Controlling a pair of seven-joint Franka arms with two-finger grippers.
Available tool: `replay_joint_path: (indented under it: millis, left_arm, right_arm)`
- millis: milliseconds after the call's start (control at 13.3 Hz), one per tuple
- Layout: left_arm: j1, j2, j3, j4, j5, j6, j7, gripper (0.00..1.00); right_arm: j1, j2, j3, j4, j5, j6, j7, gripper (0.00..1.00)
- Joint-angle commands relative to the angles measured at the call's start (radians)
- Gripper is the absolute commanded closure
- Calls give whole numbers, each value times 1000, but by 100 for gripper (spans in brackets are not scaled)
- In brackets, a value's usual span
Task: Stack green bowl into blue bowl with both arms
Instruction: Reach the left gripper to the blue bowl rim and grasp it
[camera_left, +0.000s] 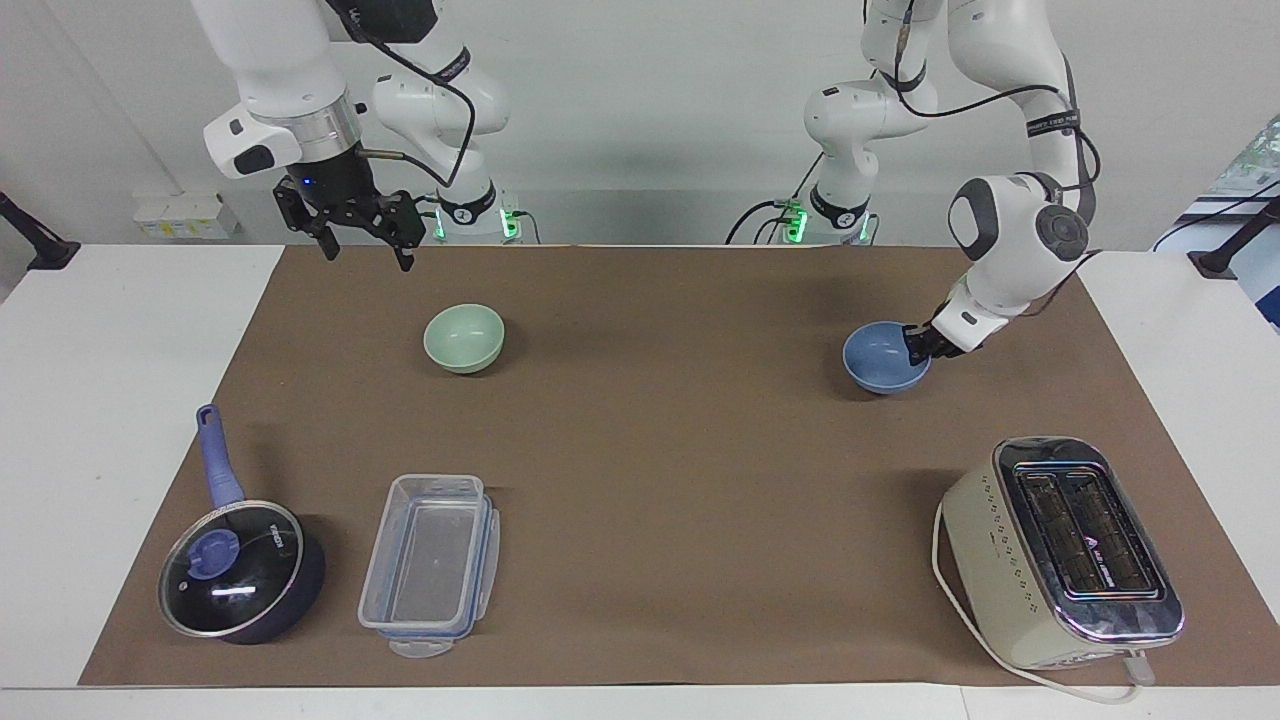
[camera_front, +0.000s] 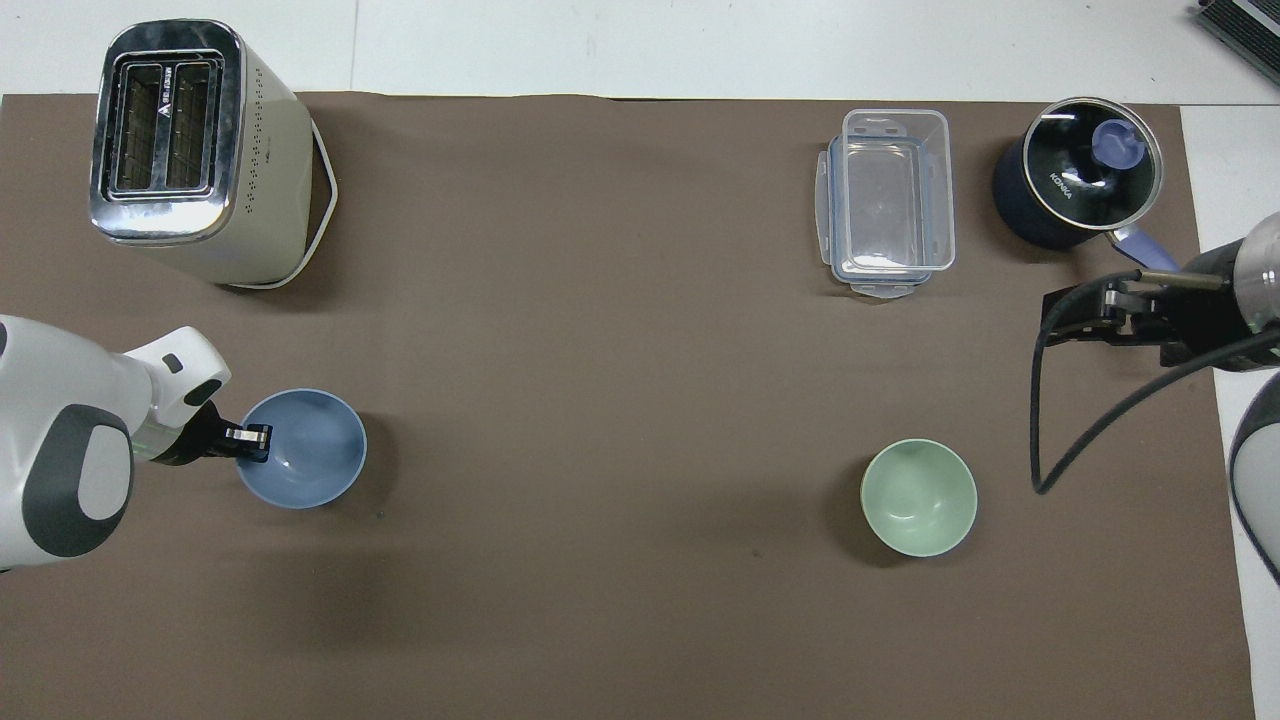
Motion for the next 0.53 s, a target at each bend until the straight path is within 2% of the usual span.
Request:
replay_joint_path:
  millis: [0, 452]
  left_arm:
    - [9, 16, -4, 94, -15, -96, 20, 100]
    - [-5, 3, -14, 278, -15, -253, 21, 100]
  right_arm:
    - [-16, -18, 9, -20, 6, -3, -21, 0]
    - [-14, -18, 9, -20, 6, -3, -21, 0]
